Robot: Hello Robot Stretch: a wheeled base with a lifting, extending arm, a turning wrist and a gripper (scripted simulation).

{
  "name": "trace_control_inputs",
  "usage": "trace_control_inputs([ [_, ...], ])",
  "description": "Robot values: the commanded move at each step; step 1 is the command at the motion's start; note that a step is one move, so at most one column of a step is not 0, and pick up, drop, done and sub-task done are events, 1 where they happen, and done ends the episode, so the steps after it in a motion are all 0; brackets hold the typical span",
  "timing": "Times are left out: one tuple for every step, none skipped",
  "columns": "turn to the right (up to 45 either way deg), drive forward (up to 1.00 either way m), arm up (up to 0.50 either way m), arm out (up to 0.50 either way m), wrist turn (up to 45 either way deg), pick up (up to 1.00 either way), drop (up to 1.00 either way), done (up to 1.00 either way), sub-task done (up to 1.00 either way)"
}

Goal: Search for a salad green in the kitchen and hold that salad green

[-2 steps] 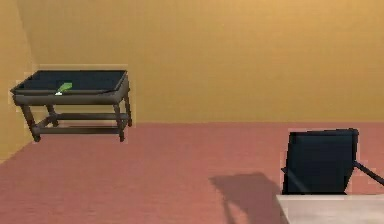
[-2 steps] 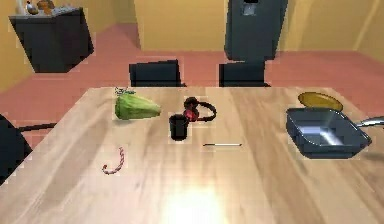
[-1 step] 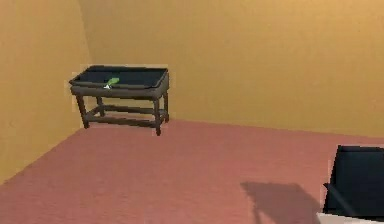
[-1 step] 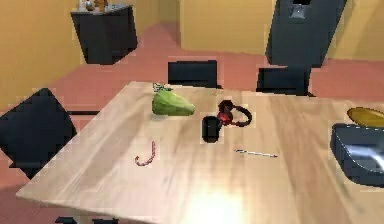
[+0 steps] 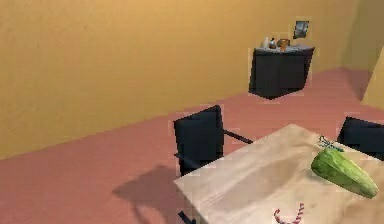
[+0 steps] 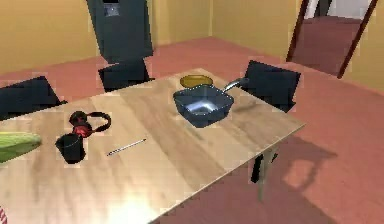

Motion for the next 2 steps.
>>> trace_control_inputs([
  [45.0, 0.0, 0.0, 0.0, 0.0, 0.0, 0.0, 0.0, 0.0],
  [36.0, 0.0, 0.0, 0.0, 0.0, 0.0, 0.0, 0.0, 0.0],
])
